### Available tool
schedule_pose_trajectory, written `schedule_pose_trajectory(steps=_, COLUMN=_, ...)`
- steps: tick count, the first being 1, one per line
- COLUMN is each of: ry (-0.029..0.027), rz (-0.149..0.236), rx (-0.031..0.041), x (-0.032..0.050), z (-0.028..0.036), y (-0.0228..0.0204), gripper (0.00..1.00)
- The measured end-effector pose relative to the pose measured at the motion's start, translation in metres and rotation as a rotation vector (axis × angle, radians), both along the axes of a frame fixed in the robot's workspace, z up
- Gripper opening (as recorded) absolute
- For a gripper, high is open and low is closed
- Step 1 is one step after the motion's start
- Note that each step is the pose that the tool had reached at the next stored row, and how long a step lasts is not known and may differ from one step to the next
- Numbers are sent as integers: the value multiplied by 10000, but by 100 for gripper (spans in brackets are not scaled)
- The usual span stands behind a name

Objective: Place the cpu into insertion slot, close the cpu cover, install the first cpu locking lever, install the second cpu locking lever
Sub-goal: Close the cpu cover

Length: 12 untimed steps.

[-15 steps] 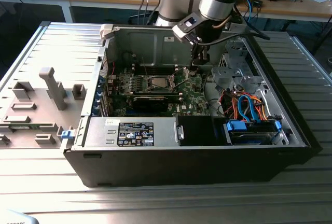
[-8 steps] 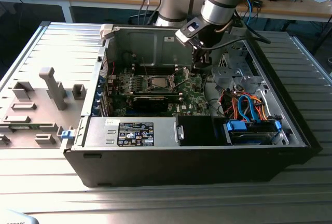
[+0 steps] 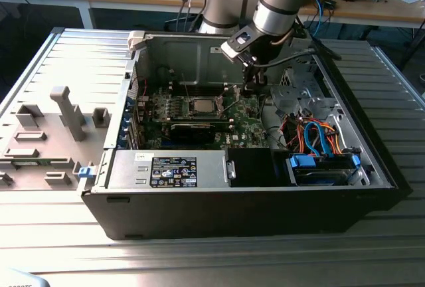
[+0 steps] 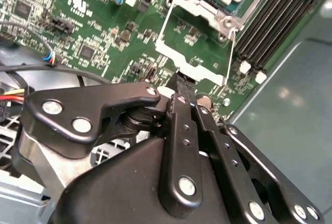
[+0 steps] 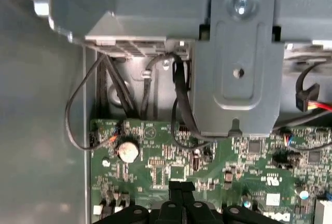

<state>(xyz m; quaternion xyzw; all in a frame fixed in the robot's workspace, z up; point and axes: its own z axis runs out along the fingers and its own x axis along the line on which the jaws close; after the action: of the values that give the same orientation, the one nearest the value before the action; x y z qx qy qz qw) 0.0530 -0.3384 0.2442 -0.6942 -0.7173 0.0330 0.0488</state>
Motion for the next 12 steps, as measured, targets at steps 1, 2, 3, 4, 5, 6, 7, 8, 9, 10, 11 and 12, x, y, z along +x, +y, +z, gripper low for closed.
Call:
schedule_pose_trajectory(steps=1, ry=-2, rz=1, rx=5, x=-25, z=0, y=0, gripper=11)
schedule_pose_trajectory(steps=2, ry=-8, rz=1, rx=23, x=-73, z=0, y=0, gripper=11)
schedule_pose_trajectory(steps=3, ry=-22, rz=2, rx=88, x=-158, z=1, y=0, gripper=11)
schedule_pose_trajectory(steps=4, ry=-28, rz=0, rx=119, x=-193, z=1, y=0, gripper=11)
schedule_pose_trajectory(steps=5, ry=-34, rz=0, rx=153, x=-227, z=0, y=0, gripper=11)
schedule_pose_trajectory(steps=6, ry=-43, rz=2, rx=201, x=-268, z=-1, y=1, gripper=11)
schedule_pose_trajectory(steps=7, ry=-50, rz=0, rx=240, x=-304, z=-1, y=1, gripper=11)
schedule_pose_trajectory(steps=8, ry=-59, rz=1, rx=286, x=-350, z=-1, y=0, gripper=11)
schedule_pose_trajectory(steps=9, ry=-62, rz=1, rx=308, x=-378, z=-1, y=0, gripper=11)
schedule_pose_trajectory(steps=10, ry=-66, rz=1, rx=342, x=-424, z=-1, y=0, gripper=11)
schedule_pose_trajectory(steps=11, ry=-64, rz=14, rx=358, x=-455, z=-3, y=0, gripper=11)
schedule_pose_trajectory(steps=12, ry=-64, rz=26, rx=372, x=-475, z=-6, y=0, gripper=11)
